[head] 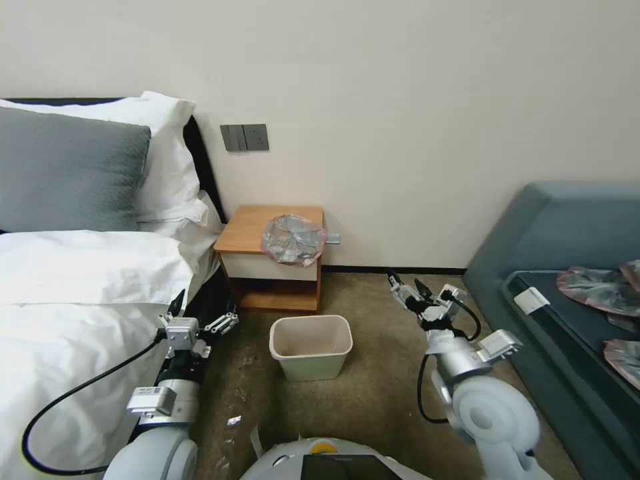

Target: Pick up the garbage bag from the table and place it over the trash can.

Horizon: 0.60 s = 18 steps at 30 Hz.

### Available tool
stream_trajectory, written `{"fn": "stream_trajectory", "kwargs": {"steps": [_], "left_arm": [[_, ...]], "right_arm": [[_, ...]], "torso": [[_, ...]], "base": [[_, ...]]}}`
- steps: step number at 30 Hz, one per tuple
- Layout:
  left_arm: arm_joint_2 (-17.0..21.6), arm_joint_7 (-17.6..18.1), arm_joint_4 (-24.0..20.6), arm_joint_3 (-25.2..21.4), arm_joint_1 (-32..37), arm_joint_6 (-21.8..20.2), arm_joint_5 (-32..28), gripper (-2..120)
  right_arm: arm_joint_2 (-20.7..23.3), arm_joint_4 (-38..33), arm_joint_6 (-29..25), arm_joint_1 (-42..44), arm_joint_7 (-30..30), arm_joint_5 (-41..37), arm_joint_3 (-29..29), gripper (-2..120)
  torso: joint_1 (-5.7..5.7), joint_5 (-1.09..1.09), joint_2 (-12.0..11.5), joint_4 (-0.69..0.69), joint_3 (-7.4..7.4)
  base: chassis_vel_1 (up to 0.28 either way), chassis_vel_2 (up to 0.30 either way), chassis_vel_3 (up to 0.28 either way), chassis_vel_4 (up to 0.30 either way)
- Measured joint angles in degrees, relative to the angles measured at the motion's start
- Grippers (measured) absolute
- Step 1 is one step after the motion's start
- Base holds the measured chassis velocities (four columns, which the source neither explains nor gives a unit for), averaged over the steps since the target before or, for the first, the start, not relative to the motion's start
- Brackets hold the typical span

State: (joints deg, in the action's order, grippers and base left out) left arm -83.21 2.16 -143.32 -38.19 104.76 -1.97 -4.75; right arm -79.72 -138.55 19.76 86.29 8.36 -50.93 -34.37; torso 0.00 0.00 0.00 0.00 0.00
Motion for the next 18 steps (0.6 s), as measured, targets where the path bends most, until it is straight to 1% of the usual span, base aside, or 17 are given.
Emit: {"fn": "stream_trajectory", "kwargs": {"steps": [2,4,5,8,10,13,14,18], "left_arm": [[0.7,0.1,0.0,0.0,-0.1,0.1,-0.9,100],[2.7,0.2,0.0,-0.3,-0.5,0.0,-3.0,100],[2.7,0.2,0.0,-0.3,-0.5,0.0,-3.0,100],[4.3,0.6,0.0,-0.8,-0.2,-0.5,-4.4,100],[4.5,0.7,0.0,-0.9,-0.1,-0.6,-4.5,100],[4.8,1.4,0.0,-1.6,0.5,-0.8,-4.8,100],[4.8,1.4,0.0,-1.6,0.5,-0.8,-4.8,100],[3.9,1.8,0.1,-2.0,0.9,-0.9,-4.8,100]], "right_arm": [[0.1,0.6,-0.3,-0.4,0.0,-1.3,0.0,100],[0.5,2.2,-0.8,-1.4,0.4,-4.4,0.0,100],[0.5,2.2,-0.8,-1.4,0.4,-4.4,0.0,100],[1.6,5.2,-1.0,-3.4,0.9,-6.4,0.0,100],[1.9,5.9,-1.1,-3.8,0.9,-6.6,0.0,100],[3.4,10.7,-1.1,-7.4,0.9,-7.9,1.0,100],[3.4,10.7,-1.1,-7.4,0.9,-7.9,1.0,100],[4.0,16.0,-1.0,-12.9,2.0,-11.9,2.9,100]], "torso": [[0.00,0.00,0.0,0.00,0.00],[0.00,0.00,0.0,-0.02,0.00],[0.00,0.00,0.0,-0.02,0.00],[0.00,-0.01,0.0,-0.02,0.00],[0.00,0.00,0.0,-0.01,0.00],[0.00,0.01,0.0,0.01,0.00],[0.00,0.01,0.0,0.01,0.00],[0.00,0.00,0.0,0.00,0.00]], "base": [[0.000,0.000,0.000,0.000],[0.000,0.000,0.000,0.000],[0.000,0.000,0.000,0.000],[0.000,0.000,0.000,0.000],[0.000,0.000,0.000,0.000],[0.000,0.000,0.000,0.000],[0.000,0.000,0.000,0.000],[0.000,0.000,0.000,0.000]]}}
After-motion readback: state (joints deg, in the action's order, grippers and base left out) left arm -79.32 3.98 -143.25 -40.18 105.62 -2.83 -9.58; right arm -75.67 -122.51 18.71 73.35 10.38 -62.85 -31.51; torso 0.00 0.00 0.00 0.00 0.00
